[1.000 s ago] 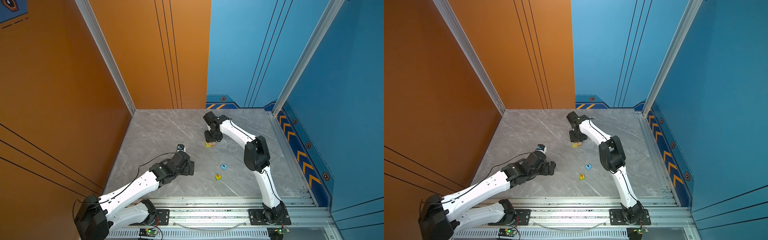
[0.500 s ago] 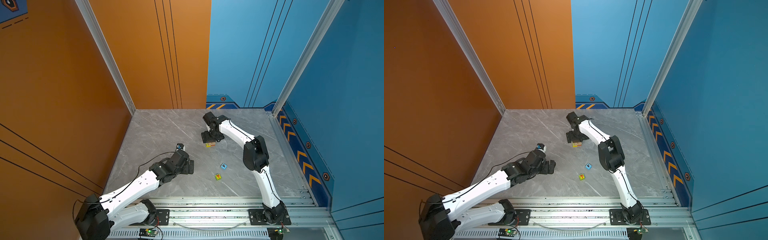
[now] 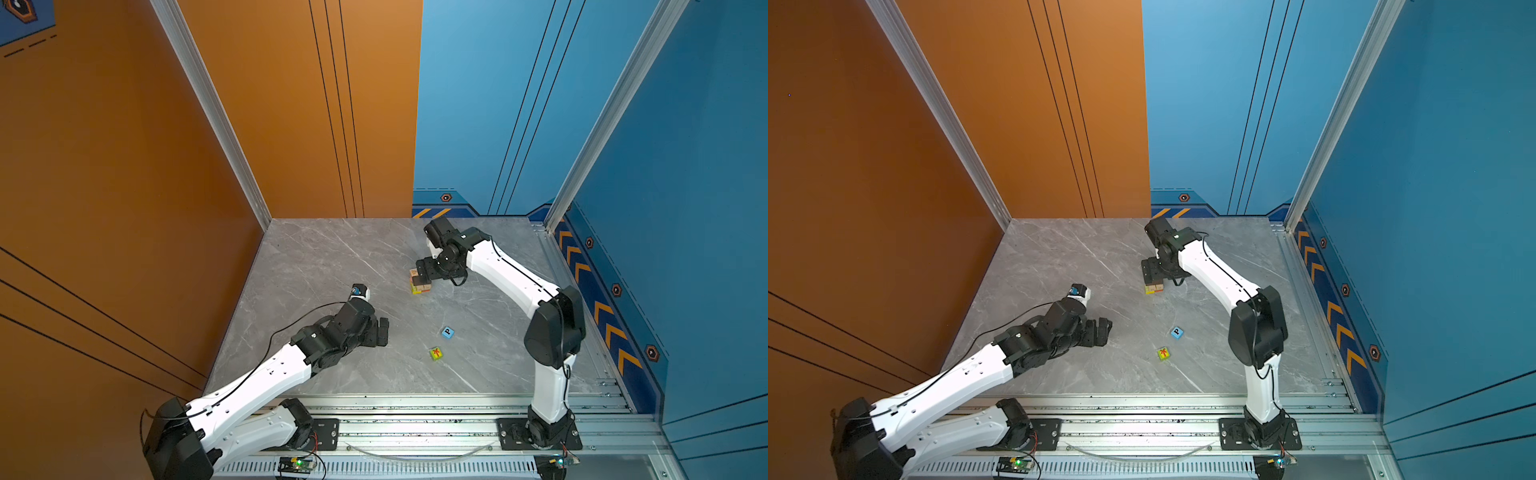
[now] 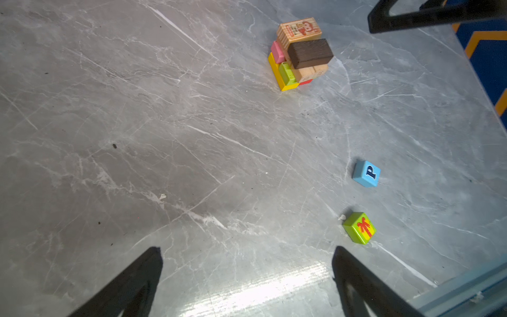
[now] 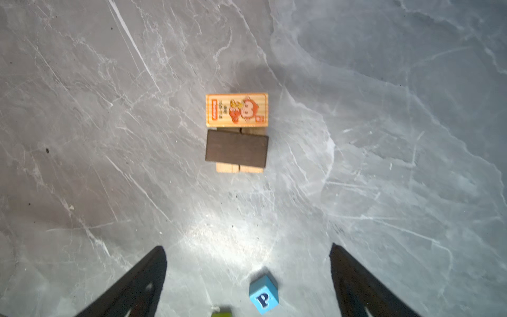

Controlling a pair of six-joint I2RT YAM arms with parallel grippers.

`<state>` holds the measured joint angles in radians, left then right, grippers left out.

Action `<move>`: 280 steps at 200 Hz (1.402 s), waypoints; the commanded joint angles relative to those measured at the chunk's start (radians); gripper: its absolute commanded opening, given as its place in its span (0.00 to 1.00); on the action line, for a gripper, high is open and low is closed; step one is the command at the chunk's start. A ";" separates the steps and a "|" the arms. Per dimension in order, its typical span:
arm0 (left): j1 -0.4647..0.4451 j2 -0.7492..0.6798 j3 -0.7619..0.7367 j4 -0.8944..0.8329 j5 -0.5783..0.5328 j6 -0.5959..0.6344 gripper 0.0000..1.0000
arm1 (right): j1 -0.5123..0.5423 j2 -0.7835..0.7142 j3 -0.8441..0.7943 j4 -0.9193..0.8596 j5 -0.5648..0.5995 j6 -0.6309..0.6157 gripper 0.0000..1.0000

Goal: Build the wood block tower
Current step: 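Open the right gripper and move it toward the blue P cube, then lower the right gripper and close it on the blue P cube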

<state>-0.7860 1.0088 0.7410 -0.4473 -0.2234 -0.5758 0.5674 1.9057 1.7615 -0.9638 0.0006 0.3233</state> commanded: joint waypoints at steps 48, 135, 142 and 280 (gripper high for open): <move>-0.271 -0.137 -0.061 -0.084 -0.147 -0.120 0.98 | 0.045 -0.261 -0.475 0.148 -0.012 0.058 0.86; -0.669 -0.143 -0.151 -0.112 -0.441 -0.378 0.98 | 0.111 -0.328 -0.717 0.291 -0.016 0.045 0.76; -0.678 -0.130 -0.147 -0.111 -0.448 -0.384 0.98 | 0.114 -0.323 -0.720 0.293 -0.016 0.040 0.75; -0.619 -0.195 -0.215 -0.105 -0.451 -0.389 0.98 | 0.098 -0.151 -0.655 0.327 -0.044 -0.041 0.67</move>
<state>-1.4235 0.8188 0.5404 -0.5392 -0.6628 -0.9596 0.6746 1.7390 1.0801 -0.6525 -0.0277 0.3096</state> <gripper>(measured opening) 0.979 0.669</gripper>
